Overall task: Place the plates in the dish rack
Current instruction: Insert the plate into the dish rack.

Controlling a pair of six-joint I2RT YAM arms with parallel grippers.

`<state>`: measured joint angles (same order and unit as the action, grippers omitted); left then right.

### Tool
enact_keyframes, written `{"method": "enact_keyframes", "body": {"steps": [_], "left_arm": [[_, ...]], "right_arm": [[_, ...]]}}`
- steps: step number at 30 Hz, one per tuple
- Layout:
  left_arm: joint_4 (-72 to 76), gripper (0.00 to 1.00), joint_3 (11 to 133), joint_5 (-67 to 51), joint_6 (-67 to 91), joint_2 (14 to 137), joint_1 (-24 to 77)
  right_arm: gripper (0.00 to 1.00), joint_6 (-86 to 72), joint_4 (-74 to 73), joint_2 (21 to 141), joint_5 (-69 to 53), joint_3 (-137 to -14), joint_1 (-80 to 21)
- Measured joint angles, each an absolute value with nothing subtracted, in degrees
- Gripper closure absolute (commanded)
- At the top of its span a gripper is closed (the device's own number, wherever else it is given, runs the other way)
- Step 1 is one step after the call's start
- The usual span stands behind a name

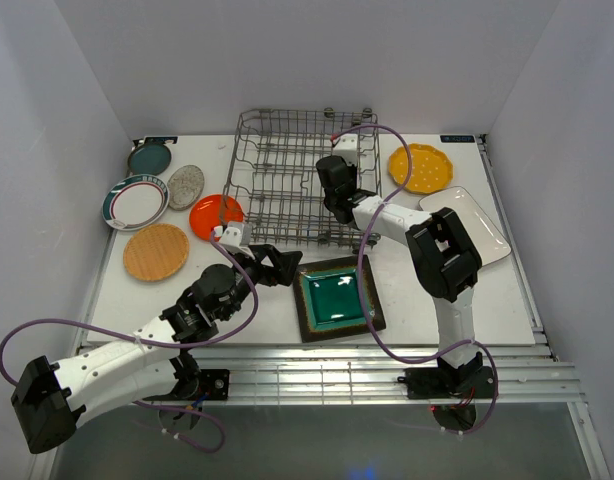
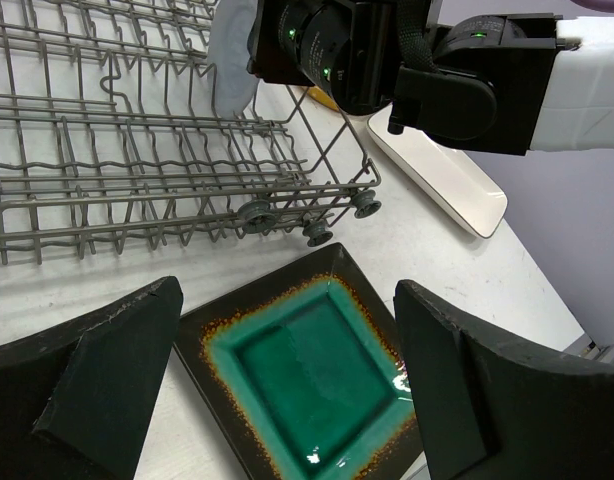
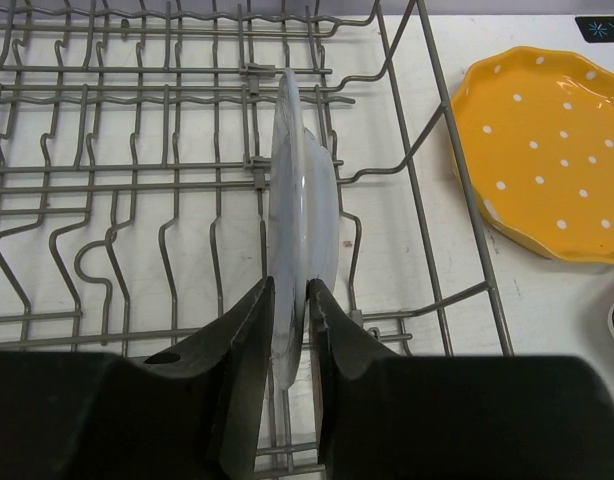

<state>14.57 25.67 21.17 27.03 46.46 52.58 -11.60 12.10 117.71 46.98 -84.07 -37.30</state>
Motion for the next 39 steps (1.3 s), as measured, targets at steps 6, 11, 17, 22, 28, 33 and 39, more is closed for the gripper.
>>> {"method": "enact_keyframes", "body": {"steps": [6,11,17,22,28,33,39], "left_arm": [[14.57,0.02,25.67,21.17,27.03,46.46,52.58],[14.57,0.02,25.67,21.17,27.03,46.46,52.58],[14.57,0.02,25.67,21.17,27.03,46.46,52.58],[14.57,0.02,25.67,21.17,27.03,46.44,52.58],[14.57,0.02,25.67,21.17,27.03,46.44,52.58],[14.57,0.02,25.67,21.17,27.03,46.44,52.58],[14.57,0.02,25.67,21.17,27.0,46.26,52.58]], "right_arm": [[0.68,-12.75,12.1,117.71,46.85,-84.4,-37.3],[0.48,-13.58,12.03,117.71,46.78,-84.4,-37.21],[0.39,-13.96,11.92,117.71,46.78,-84.4,-37.21],[0.21,-14.5,11.68,117.71,46.81,-84.4,-37.21],[0.06,-14.52,10.79,117.6,47.07,-84.4,-37.21],[0.03,-13.63,9.26,114.85,47.27,-83.96,-37.19],[0.02,-14.13,8.38,101.69,46.59,-78.13,-36.62]]}}
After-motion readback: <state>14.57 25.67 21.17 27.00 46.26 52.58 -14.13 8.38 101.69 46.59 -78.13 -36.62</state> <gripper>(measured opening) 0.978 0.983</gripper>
